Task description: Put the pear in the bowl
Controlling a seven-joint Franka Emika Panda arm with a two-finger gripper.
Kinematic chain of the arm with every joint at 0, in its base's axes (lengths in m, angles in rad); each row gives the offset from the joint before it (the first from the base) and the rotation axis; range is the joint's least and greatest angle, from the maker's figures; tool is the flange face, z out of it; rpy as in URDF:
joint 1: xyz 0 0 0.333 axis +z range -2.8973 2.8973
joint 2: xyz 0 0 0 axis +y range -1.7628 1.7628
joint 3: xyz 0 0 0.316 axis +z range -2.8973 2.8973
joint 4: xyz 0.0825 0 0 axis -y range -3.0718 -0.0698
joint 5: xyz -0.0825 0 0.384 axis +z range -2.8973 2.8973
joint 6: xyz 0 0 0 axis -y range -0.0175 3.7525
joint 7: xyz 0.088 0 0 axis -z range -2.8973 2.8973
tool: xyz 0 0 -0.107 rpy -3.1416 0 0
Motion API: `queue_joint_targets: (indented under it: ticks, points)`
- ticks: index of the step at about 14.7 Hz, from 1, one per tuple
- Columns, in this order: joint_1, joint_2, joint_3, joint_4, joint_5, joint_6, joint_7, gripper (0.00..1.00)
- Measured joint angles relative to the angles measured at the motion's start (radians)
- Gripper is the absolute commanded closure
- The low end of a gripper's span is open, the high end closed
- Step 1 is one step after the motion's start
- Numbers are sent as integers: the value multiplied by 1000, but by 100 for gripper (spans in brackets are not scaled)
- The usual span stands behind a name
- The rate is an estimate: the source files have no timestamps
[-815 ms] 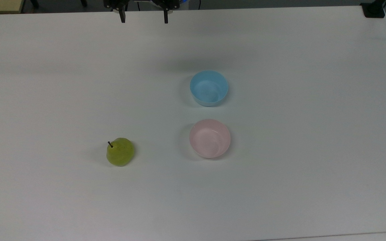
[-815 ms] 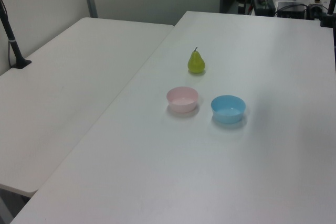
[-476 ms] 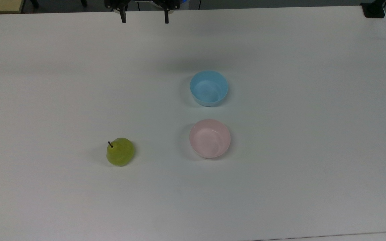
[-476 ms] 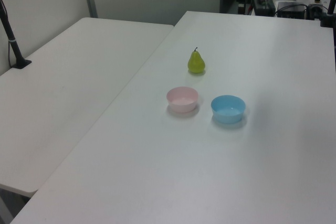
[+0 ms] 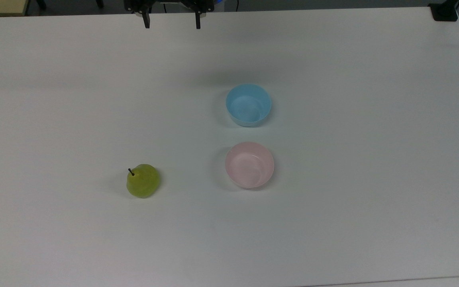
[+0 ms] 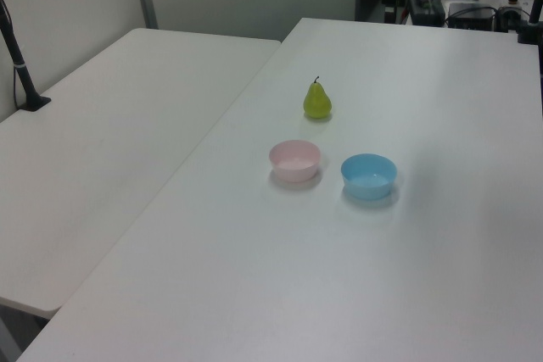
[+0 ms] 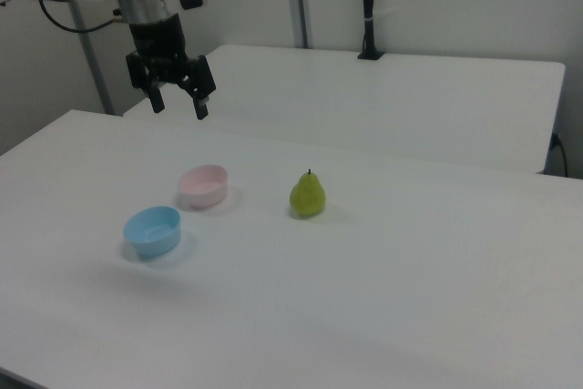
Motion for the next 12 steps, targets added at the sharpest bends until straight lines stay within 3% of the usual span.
queue_joint_targets:
  ticks: [7,12]
  points:
    - [-13,14,-10,0,-2,0,-44,0]
    - [-64,60,-15,0,-3,92,-90,0]
